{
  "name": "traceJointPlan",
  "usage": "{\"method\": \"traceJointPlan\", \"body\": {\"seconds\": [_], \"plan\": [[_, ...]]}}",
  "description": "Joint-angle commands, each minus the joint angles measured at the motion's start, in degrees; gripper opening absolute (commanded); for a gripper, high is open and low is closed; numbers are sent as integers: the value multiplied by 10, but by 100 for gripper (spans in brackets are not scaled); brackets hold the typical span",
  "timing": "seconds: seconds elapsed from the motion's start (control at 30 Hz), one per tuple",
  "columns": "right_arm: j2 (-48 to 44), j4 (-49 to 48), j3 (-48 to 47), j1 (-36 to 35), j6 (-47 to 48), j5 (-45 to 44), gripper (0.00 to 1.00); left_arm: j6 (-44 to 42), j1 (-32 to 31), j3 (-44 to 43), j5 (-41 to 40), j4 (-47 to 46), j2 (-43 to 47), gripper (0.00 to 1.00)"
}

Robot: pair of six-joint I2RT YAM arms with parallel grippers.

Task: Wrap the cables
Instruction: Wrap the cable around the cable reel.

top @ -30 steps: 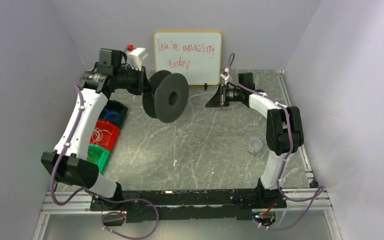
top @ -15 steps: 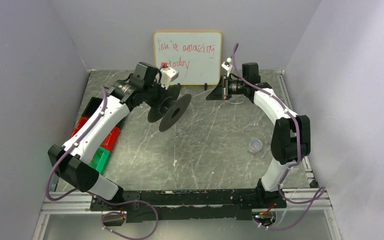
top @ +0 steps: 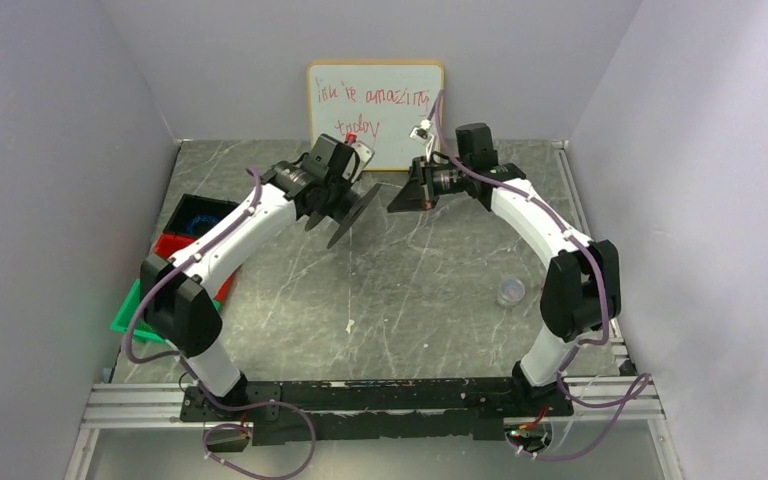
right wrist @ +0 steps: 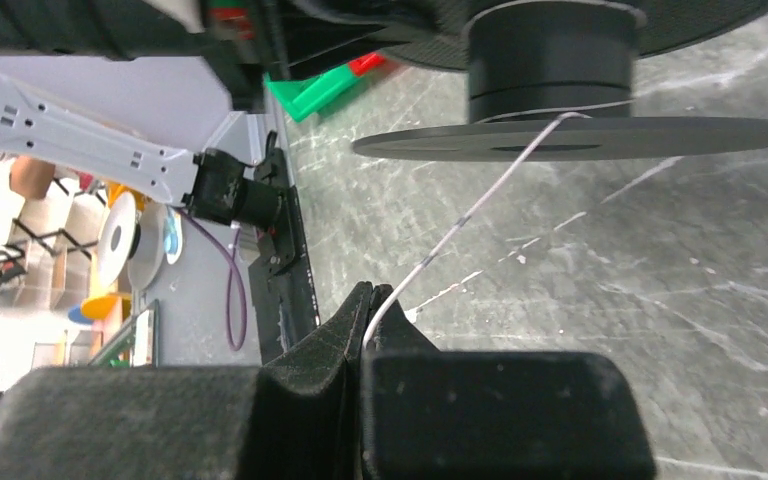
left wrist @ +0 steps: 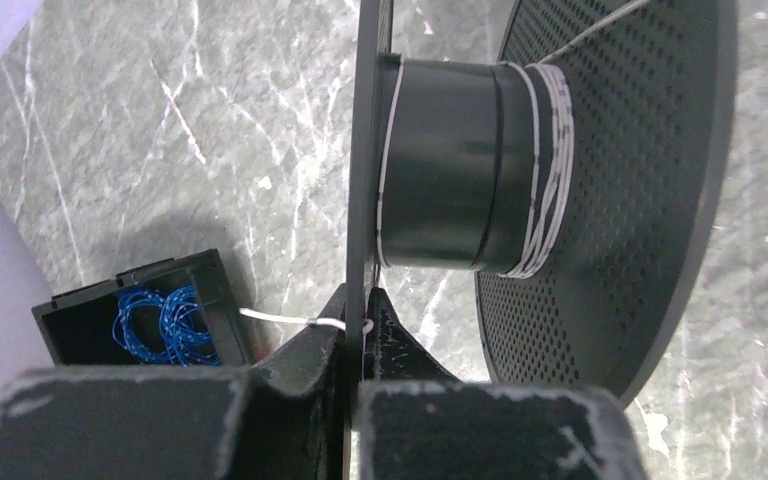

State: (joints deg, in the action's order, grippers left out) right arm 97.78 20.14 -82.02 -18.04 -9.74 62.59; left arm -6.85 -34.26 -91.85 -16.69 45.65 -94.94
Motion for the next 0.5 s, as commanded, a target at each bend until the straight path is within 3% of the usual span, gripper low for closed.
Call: {"method": "traceJointPlan", "body": {"seconds": [0.0,0.2,0.47], "plan": [[-46,16,-25,-24,47,28,0,45,7,-33,-119,-17,-18,2],[-53,26,-8,-75,88,40,0,107,12,-53,-163,-13,-41,2],[-14,16,6,-115,93,33,0,174,31,-84,-136,4,-38,2]]}}
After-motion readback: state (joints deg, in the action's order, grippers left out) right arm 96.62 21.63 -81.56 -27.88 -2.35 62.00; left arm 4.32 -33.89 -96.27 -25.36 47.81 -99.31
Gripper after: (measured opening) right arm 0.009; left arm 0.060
